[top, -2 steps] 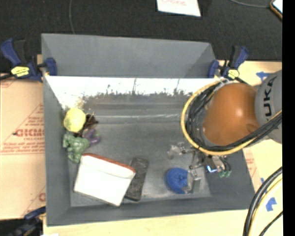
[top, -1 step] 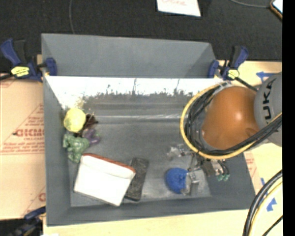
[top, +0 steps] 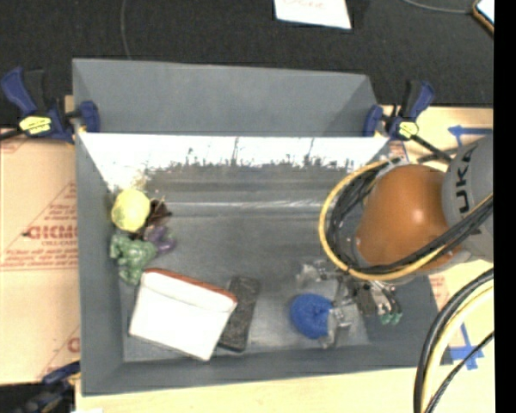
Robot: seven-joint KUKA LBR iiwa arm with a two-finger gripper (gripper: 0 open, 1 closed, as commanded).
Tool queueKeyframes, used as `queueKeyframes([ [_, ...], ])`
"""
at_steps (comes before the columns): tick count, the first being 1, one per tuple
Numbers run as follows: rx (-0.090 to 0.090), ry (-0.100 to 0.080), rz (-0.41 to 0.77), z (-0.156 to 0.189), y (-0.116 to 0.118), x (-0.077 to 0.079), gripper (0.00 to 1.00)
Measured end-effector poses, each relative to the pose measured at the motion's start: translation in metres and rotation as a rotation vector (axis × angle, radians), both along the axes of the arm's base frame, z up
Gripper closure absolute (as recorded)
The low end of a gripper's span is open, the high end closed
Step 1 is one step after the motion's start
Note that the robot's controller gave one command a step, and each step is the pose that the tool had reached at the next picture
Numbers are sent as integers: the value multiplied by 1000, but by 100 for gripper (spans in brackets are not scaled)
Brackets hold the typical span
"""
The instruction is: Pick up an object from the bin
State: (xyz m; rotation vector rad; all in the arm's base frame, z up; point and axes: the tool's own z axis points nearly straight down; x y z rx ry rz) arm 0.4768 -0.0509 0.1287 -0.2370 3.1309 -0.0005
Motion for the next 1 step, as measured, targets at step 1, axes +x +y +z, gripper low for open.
queueKeyframes([
  [1, 1, -19, -113, -57, -3, 2, 0],
])
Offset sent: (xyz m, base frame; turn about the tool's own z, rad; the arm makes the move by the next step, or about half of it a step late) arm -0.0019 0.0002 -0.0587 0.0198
